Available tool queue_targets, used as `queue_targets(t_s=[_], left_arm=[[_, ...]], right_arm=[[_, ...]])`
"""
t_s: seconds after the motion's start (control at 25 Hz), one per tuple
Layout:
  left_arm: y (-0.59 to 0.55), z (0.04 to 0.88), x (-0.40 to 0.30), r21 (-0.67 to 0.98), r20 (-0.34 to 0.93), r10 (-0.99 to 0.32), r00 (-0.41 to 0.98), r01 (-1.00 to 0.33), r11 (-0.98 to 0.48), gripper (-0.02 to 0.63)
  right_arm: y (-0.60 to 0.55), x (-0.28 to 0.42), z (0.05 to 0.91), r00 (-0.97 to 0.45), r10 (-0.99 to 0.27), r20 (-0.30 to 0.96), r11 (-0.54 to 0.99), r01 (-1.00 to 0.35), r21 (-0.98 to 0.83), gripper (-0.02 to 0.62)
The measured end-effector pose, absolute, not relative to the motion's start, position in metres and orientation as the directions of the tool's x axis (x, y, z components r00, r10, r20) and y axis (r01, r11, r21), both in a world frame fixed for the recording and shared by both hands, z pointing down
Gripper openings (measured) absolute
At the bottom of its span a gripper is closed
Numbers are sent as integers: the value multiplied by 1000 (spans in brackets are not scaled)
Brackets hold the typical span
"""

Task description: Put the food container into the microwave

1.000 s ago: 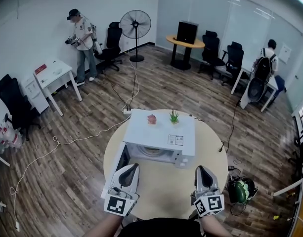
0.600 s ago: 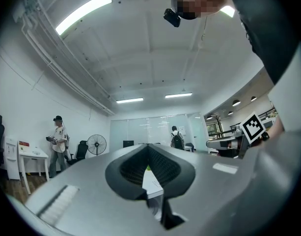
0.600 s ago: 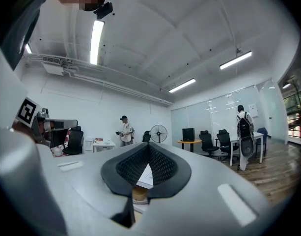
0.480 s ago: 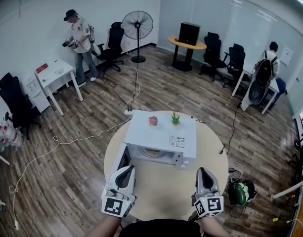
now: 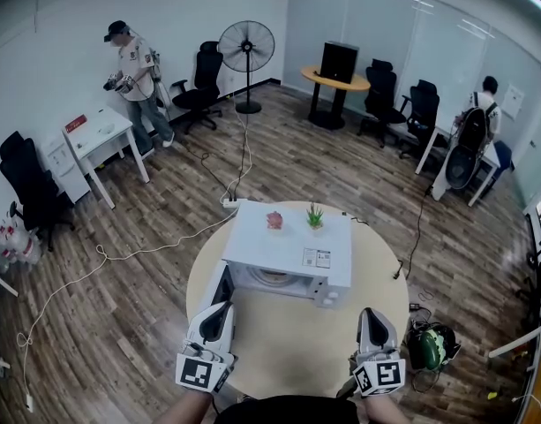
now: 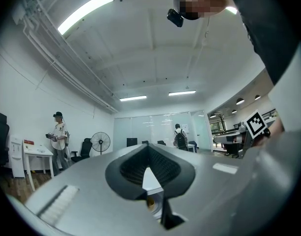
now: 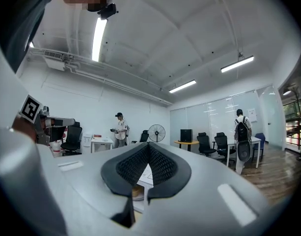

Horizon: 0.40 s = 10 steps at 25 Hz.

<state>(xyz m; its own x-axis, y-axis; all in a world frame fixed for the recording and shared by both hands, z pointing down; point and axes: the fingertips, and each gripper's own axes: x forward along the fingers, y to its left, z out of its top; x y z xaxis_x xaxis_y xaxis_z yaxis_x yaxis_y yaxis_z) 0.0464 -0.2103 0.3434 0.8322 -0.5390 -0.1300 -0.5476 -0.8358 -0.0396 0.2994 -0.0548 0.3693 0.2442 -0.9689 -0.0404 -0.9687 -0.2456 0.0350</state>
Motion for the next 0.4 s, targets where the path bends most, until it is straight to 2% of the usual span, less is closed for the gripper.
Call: queue_targets(t_s=[0.24, 0.4], left_arm=[[-214, 354, 38, -37, -97, -566, 819, -571, -820, 0], [-214, 349, 42, -64, -131, -546, 828, -557, -828, 0]], right_arm=[[-57, 297, 374, 237, -971, -37, -239, -970, 51, 6], [-61, 295, 377, 234, -972, -31, -235, -970, 61, 6]])
